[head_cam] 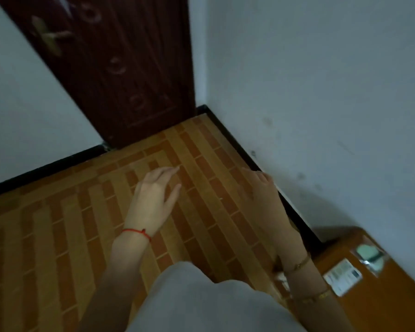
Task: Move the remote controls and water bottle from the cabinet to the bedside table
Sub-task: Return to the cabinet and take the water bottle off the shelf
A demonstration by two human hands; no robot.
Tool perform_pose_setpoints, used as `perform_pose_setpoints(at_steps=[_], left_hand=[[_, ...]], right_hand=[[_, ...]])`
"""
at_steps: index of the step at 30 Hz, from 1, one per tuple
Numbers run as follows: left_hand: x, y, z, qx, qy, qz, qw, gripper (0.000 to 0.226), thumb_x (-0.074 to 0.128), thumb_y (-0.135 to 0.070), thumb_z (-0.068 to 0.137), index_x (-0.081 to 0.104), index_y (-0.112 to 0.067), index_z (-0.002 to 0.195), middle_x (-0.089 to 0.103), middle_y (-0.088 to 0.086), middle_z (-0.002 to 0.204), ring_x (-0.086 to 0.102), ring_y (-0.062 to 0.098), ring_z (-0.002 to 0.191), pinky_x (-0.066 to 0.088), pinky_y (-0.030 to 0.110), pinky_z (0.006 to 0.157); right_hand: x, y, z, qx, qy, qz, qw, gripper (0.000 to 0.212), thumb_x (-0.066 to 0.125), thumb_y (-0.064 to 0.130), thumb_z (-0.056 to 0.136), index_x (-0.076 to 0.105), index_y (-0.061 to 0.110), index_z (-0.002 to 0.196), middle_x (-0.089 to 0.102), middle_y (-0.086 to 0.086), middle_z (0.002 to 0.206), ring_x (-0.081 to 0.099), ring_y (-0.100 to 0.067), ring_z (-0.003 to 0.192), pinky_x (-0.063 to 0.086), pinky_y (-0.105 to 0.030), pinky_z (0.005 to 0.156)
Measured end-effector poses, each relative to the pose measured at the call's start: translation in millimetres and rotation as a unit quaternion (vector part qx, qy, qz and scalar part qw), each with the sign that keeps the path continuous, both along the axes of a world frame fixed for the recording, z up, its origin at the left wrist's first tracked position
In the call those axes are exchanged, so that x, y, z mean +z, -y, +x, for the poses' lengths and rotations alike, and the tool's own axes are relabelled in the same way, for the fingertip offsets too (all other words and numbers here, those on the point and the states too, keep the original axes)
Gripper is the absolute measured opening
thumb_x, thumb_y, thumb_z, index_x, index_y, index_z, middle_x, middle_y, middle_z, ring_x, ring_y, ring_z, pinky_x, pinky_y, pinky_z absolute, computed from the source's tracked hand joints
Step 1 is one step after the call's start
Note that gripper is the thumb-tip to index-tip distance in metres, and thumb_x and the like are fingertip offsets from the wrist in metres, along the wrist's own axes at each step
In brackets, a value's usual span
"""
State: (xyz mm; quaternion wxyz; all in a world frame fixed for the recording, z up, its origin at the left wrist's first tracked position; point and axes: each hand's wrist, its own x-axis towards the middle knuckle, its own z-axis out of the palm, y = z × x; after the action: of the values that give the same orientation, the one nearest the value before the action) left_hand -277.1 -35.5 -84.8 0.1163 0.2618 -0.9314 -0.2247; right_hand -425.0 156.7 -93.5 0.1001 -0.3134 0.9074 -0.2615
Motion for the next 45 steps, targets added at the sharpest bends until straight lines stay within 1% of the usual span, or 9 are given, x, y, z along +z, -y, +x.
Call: perform_pose_setpoints(at_steps=[5, 8, 12, 17, 21, 26, 31, 39, 45], left_hand=[[11, 78, 43, 0.109, -0.003, -0.024, 0.994, 0.043, 0.052, -0.029, 0.095, 0.051, -0.022, 0.138, 0.056, 0.001, 0.134, 0.050, 0.022, 0.125, 0.044, 0.047, 0.104], [18, 113, 69, 0.180, -0.008, -0.034, 0.983, 0.042, 0.054, -0.028, 0.095, 0.051, -0.021, 0.137, 0.057, 0.003, 0.132, 0.052, 0.023, 0.124, 0.045, 0.047, 0.103], [21, 148, 101, 0.271, -0.019, -0.037, 0.962, 0.042, 0.054, -0.027, 0.095, 0.052, -0.020, 0.136, 0.058, 0.005, 0.132, 0.052, 0.024, 0.124, 0.046, 0.047, 0.102], [15, 184, 135, 0.363, -0.014, -0.037, 0.931, 0.042, 0.056, -0.026, 0.094, 0.053, -0.019, 0.136, 0.059, 0.006, 0.131, 0.054, 0.023, 0.123, 0.047, 0.046, 0.101], [9, 220, 155, 0.418, -0.018, -0.042, 0.907, 0.042, 0.058, -0.025, 0.093, 0.054, -0.018, 0.135, 0.060, 0.004, 0.129, 0.056, 0.024, 0.120, 0.048, 0.046, 0.099], [17, 284, 162, 0.487, -0.035, -0.062, 0.870, 0.041, 0.057, -0.026, 0.094, 0.054, -0.018, 0.135, 0.060, 0.003, 0.128, 0.056, 0.022, 0.119, 0.047, 0.043, 0.100], [35, 350, 164, 0.549, -0.044, -0.080, 0.831, 0.041, 0.056, -0.028, 0.095, 0.054, -0.016, 0.134, 0.061, 0.005, 0.127, 0.058, 0.024, 0.117, 0.048, 0.045, 0.099], [37, 431, 186, 0.639, -0.041, -0.085, 0.763, 0.040, 0.055, -0.027, 0.095, 0.054, -0.016, 0.133, 0.061, 0.003, 0.125, 0.059, 0.021, 0.115, 0.050, 0.041, 0.098], [20, 488, 214, 0.676, -0.029, -0.062, 0.733, 0.041, 0.054, -0.029, 0.095, 0.053, -0.018, 0.134, 0.060, 0.002, 0.128, 0.057, 0.021, 0.118, 0.050, 0.042, 0.098]], right_hand=[[-2, 123, 1, 0.124, -0.003, 0.013, 0.992, 0.044, 0.040, 0.036, 0.099, 0.047, 0.019, 0.138, 0.059, -0.001, 0.130, 0.049, -0.025, 0.129, 0.037, -0.045, 0.111], [13, 182, 14, 0.163, 0.015, -0.023, 0.986, 0.046, 0.047, 0.038, 0.099, 0.045, 0.020, 0.141, 0.053, 0.000, 0.139, 0.041, -0.024, 0.136, 0.034, -0.046, 0.114], [25, 247, 30, 0.240, 0.016, -0.039, 0.970, 0.049, 0.046, 0.036, 0.100, 0.037, 0.023, 0.147, 0.044, 0.002, 0.147, 0.033, -0.016, 0.141, 0.023, -0.032, 0.114], [20, 325, 50, 0.326, 0.036, -0.030, 0.944, 0.051, 0.042, 0.041, 0.101, 0.032, 0.028, 0.149, 0.036, 0.004, 0.153, 0.027, -0.014, 0.145, 0.025, -0.037, 0.119], [11, 390, 63, 0.391, 0.040, -0.043, 0.919, 0.051, 0.043, 0.043, 0.100, 0.034, 0.029, 0.148, 0.038, 0.006, 0.152, 0.028, -0.012, 0.145, 0.029, -0.038, 0.118], [21, 489, 70, 0.462, 0.030, -0.073, 0.883, 0.048, 0.046, 0.038, 0.101, 0.040, 0.023, 0.146, 0.044, 0.003, 0.146, 0.033, -0.012, 0.140, 0.029, -0.030, 0.114], [42, 594, 74, 0.520, 0.023, -0.103, 0.848, 0.046, 0.048, 0.035, 0.100, 0.044, 0.018, 0.144, 0.050, 0.000, 0.141, 0.037, -0.014, 0.136, 0.035, -0.033, 0.111], [44, 726, 113, 0.616, 0.025, -0.093, 0.781, 0.047, 0.047, 0.036, 0.100, 0.043, 0.019, 0.144, 0.050, 0.002, 0.142, 0.035, -0.011, 0.137, 0.031, -0.025, 0.108], [28, 803, 157, 0.655, 0.047, -0.069, 0.751, 0.048, 0.048, 0.037, 0.100, 0.043, 0.020, 0.144, 0.049, 0.000, 0.142, 0.037, -0.013, 0.137, 0.036, -0.033, 0.111]])
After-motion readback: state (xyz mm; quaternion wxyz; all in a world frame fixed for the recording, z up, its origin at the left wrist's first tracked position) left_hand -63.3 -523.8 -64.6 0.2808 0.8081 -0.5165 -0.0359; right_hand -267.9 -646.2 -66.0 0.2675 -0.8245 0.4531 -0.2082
